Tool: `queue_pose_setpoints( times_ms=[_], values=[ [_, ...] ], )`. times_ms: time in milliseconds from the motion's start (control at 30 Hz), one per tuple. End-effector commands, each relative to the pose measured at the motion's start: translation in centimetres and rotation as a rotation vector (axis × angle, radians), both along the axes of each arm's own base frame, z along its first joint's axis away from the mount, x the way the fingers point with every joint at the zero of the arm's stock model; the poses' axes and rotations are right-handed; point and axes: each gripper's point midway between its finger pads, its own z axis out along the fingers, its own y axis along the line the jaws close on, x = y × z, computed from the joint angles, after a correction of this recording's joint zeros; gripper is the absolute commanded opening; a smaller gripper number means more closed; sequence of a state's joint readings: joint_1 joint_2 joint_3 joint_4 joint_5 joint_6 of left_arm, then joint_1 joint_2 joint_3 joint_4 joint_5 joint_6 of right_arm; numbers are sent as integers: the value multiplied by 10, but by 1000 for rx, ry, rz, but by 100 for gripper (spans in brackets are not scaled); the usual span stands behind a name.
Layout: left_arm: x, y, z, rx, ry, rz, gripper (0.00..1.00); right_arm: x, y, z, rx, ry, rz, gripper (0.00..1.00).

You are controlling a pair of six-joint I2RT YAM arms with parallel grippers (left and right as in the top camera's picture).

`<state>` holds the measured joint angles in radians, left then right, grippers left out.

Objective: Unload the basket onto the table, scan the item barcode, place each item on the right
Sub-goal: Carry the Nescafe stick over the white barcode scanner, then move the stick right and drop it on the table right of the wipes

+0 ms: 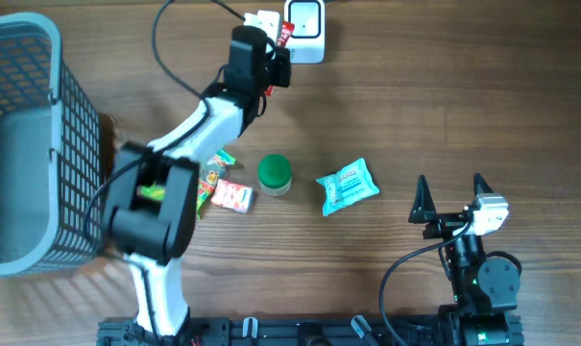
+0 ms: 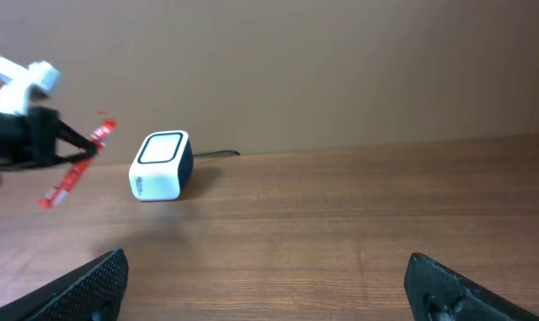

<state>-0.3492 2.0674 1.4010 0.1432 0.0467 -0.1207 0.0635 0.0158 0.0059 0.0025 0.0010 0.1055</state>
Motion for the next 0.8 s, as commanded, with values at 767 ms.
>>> queue_pose_setpoints(
  times_ms=[767],
  values=[
    [61,-37,-20,163,-46,-39,4,0,2,1,7,-4,9,99]
  ],
)
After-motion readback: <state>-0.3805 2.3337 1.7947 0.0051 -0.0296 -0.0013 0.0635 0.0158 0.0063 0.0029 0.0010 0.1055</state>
